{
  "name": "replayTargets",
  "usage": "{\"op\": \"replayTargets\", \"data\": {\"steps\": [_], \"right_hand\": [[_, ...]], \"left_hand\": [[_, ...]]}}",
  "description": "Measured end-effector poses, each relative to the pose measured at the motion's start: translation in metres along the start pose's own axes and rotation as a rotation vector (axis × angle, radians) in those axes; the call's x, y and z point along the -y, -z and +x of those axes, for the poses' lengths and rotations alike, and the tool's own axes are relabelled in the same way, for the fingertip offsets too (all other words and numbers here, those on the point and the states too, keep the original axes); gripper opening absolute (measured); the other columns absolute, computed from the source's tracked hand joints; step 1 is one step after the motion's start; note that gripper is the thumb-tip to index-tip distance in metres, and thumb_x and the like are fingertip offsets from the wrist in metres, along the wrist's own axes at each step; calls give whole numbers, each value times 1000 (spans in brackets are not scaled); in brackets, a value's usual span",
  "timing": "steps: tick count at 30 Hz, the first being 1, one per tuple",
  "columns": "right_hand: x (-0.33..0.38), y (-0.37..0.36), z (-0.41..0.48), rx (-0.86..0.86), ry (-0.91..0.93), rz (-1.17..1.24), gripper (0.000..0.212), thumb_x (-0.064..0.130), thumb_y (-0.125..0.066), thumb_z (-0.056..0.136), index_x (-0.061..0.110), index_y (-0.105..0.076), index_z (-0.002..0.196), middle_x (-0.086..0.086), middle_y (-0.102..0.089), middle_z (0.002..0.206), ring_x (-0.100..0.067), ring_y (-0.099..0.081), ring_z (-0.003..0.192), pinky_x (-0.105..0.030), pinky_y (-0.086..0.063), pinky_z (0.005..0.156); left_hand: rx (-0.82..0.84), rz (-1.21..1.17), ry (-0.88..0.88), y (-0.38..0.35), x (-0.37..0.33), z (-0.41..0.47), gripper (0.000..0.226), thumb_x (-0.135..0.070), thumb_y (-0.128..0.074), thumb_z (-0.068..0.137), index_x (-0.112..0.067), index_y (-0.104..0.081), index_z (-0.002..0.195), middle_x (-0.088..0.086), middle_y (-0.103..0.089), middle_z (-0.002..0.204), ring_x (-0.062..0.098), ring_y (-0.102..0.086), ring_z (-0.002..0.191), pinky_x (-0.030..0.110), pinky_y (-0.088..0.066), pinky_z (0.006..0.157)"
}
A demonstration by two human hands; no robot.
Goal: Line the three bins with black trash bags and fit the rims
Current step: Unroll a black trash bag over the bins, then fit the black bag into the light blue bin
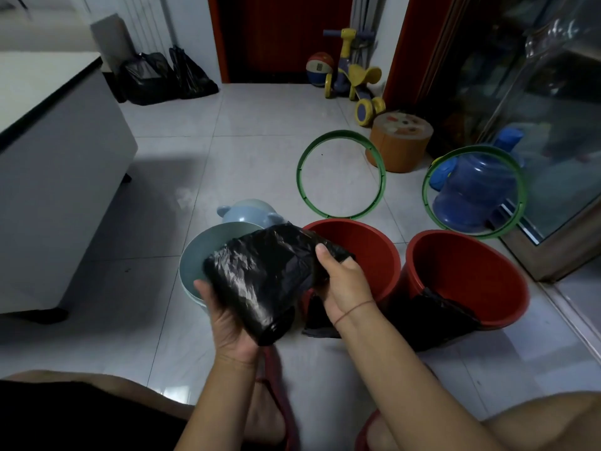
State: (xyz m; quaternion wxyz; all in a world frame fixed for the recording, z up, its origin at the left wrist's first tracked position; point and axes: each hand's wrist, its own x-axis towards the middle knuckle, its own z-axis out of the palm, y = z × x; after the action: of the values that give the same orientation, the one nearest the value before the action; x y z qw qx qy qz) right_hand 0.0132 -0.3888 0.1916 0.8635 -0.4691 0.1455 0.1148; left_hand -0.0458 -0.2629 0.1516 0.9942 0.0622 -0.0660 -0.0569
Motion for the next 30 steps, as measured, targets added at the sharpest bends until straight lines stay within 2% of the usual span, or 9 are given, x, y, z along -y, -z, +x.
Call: {"op": "replayTargets", "data": {"steps": [6, 10, 13, 16, 18, 20, 23, 26, 30], "right_hand": [[-4, -68, 42, 67, -156, 18, 38, 8, -57, 91, -8, -51, 126, -24, -62, 105, -30, -64, 80, -36, -57, 65], [-19, -120, 61, 127, -275, 14, 38, 12, -58, 92, -4, -53, 126, -25, -59, 126, -25, -61, 76, -39, -50, 79], [-45, -139, 55, 236, -466, 51, 48, 39, -56, 91, 8, -57, 128, -16, -60, 129, -25, -64, 86, -38, -50, 81], [-79, -131, 36, 467, -618, 53, 69, 69, -48, 80, 13, -70, 112, -13, -68, 117, -27, -66, 102, -41, -48, 93], [-100, -123, 20, 514, -614, 36, 67, 65, -54, 79, 10, -69, 114, -14, -66, 120, -28, -62, 111, -43, -43, 102], [-116, -121, 12, 450, -555, -33, 43, 40, -68, 78, 6, -71, 103, -16, -69, 109, -30, -61, 110, -43, -47, 98], [-120, -122, 13, 257, -505, -58, 12, 14, -66, 84, 3, -67, 89, -17, -68, 95, -31, -65, 88, -43, -53, 82], [-113, -130, 18, 207, -466, -48, 15, 16, -63, 88, 3, -66, 95, -17, -68, 98, -29, -65, 84, -39, -54, 70], [-97, -145, 26, 188, -423, -24, 15, 19, -61, 89, 5, -65, 94, -17, -67, 101, -30, -64, 91, -42, -53, 75]], "left_hand": [[-25, -28, -151, 0, -63, -31, 66, -40, -59, 84, -12, -42, 141, 17, -43, 146, 31, -26, 141, 50, -9, 118], [-51, -29, -283, -1, -101, -58, 73, -39, -57, 85, -25, -25, 150, 8, -31, 154, 21, -10, 147, 46, -8, 119], [-176, 40, -311, 3, -117, -71, 59, -38, -59, 87, -23, -43, 142, 8, -48, 144, 26, -40, 136, 46, -33, 111], [-531, 338, -330, 17, -121, -72, 48, -34, -62, 84, -14, -60, 128, 13, -67, 120, 29, -67, 104, 43, -57, 75], [-632, 416, -307, 23, -116, -69, 51, -31, -64, 79, -13, -59, 126, 16, -69, 115, 30, -69, 97, 41, -58, 68], [-666, 432, -284, 28, -113, -70, 55, -31, -65, 79, -12, -57, 129, 16, -67, 119, 31, -67, 103, 41, -58, 72], [-486, 241, -283, 30, -113, -73, 84, -43, -77, 68, -10, -47, 139, 17, -56, 135, 33, -55, 123, 47, -51, 93], [-176, 44, -345, 23, -113, -66, 91, -53, -72, 68, -13, -40, 143, 15, -45, 145, 33, -39, 135, 48, -34, 110], [-43, 31, -303, 20, -123, -50, 96, -55, -71, 69, -21, -29, 148, 11, -33, 152, 29, -25, 142, 44, -27, 115]]}}
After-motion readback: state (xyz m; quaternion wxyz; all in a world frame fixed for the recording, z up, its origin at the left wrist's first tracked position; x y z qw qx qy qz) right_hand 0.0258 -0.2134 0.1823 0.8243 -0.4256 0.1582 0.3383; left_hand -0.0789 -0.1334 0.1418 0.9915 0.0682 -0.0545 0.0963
